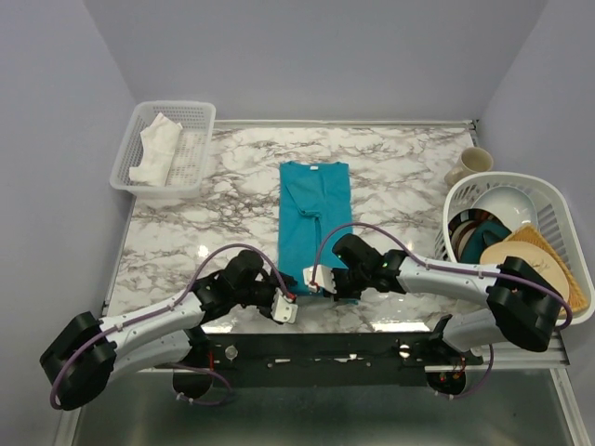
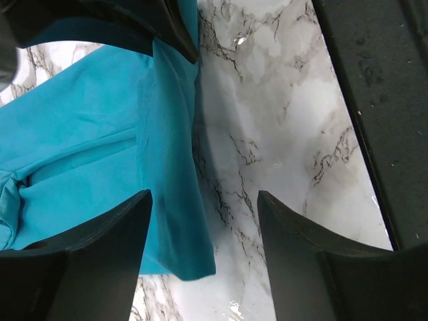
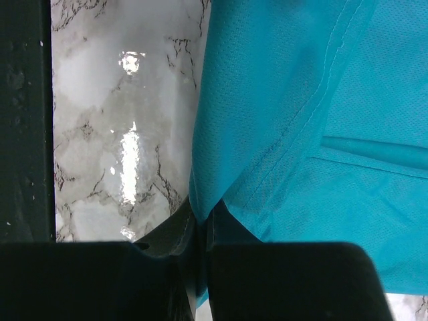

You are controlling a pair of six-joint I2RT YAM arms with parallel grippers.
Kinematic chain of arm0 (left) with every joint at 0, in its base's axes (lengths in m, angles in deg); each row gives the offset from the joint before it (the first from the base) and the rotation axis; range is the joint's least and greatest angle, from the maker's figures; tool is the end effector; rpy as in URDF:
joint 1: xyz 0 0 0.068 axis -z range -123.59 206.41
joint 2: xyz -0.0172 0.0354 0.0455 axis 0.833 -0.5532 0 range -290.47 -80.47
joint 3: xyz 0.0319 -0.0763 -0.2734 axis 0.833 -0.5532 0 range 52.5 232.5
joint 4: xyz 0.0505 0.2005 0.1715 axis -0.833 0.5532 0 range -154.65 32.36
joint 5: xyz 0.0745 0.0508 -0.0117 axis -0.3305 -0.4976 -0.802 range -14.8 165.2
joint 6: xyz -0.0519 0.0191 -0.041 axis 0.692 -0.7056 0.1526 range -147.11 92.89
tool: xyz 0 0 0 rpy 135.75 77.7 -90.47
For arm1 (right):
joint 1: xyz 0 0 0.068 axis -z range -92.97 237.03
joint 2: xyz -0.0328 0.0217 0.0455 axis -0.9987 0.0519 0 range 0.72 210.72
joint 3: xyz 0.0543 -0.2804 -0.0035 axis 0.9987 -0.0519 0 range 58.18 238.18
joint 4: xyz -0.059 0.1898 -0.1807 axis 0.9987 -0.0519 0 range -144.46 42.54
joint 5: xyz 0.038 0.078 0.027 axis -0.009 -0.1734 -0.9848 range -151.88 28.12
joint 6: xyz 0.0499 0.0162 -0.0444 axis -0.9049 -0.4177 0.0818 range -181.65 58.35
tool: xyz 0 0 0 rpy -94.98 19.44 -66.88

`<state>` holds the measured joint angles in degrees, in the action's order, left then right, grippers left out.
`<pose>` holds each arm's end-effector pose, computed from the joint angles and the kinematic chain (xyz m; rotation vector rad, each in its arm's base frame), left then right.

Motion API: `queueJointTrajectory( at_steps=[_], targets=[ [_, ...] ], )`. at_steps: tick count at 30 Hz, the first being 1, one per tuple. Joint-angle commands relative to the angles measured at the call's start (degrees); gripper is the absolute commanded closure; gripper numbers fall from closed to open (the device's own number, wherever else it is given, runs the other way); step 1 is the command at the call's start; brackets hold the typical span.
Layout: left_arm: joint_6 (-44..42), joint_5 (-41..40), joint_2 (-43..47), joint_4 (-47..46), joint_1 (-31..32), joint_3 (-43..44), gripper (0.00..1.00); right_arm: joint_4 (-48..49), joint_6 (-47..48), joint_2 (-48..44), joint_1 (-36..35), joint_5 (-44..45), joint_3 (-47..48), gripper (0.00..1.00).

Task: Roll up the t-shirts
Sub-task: Roll the T-shirt to the center of the board.

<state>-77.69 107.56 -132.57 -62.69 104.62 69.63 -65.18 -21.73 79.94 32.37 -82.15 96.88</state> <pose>0.1030 -0.1599 0.1640 1.8263 1.1572 -0.5986 0.1379 0.2277 0.1601 -1.9878 1.6562 0.5523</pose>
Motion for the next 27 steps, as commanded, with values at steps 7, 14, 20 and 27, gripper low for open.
queueJointTrajectory(
  at_steps=[7, 14, 20, 27],
  targets=[
    [1.3, -13.3, -8.4, -2.9, 4.2, 4.6, 0.63, -3.6, 1.3, -0.8, 0.7, -2.5, 1.1, 0.87],
    [10.7, -10.1, -9.8, 9.5, 3.3, 13.3, 0.97, -8.6, 2.3, -0.6, 5.6, -7.0, 4.6, 0.93],
    [13.2, 2.5, -12.6, 21.3, -1.8, 18.4, 1.0, -14.4, 5.2, -1.1, 10.5, -13.8, 7.7, 0.93],
    [13.8, 10.0, -17.8, 25.9, -7.2, 22.1, 1.0, -26.6, 14.5, 3.7, 14.7, -23.0, 14.0, 0.93]
  ],
)
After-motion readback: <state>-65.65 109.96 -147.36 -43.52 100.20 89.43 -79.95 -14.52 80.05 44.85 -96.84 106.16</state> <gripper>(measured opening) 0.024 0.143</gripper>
